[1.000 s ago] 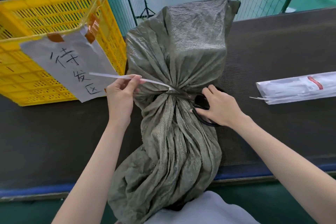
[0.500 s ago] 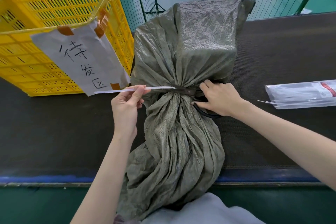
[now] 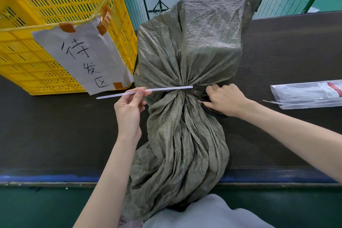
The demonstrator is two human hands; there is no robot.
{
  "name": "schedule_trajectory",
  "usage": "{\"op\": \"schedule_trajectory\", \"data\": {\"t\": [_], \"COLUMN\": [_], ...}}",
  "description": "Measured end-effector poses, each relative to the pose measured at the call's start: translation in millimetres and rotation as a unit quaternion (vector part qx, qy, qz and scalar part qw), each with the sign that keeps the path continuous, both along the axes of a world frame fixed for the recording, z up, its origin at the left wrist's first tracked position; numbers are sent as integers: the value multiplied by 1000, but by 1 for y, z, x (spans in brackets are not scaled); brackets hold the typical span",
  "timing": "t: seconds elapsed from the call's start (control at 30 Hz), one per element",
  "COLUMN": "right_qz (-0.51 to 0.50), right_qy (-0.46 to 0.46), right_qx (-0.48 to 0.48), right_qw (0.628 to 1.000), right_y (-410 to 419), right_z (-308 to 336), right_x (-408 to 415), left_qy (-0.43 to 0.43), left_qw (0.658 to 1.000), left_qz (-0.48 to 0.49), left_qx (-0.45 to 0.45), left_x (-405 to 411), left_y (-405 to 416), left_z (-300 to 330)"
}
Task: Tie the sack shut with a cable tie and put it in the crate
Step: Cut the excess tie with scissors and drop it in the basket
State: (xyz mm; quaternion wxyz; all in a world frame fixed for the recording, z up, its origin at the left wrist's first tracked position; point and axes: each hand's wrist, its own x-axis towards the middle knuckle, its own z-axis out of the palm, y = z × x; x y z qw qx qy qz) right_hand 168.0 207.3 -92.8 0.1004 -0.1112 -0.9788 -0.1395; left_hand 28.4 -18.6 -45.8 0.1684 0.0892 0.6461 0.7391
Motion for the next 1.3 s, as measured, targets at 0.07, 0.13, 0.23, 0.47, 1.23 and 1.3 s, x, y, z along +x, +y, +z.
{"op": "schedule_trajectory", "data": {"t": [0.07, 0.13, 0.23, 0.47, 1.23, 1.3], "right_qz": [5, 4, -14, -173, -395, -354], "right_qy": [-2, 20, 68, 149, 130, 179], "right_qx": [-7, -30, -77, -225, -335, -353], "right_qw": [1000, 999, 995, 947, 845, 847], "right_y": [0, -1, -6, -23, -36, -47], "right_z": [-2, -2, -7, -51, -83, -73], "right_x": [2, 7, 22, 77, 131, 126], "left_qy": [-15, -30, -59, -71, -26, -26], "left_qw": [1000, 999, 997, 997, 988, 988], "left_qz": [9, 15, 34, 5, -132, -132], "left_qx": [4, 13, 26, 11, -72, -72], "left_x": [-2, -3, -3, 14, 56, 59], "left_y": [-2, -6, -11, -12, 15, 15], "left_z": [0, 0, -3, -12, -24, -23]}}
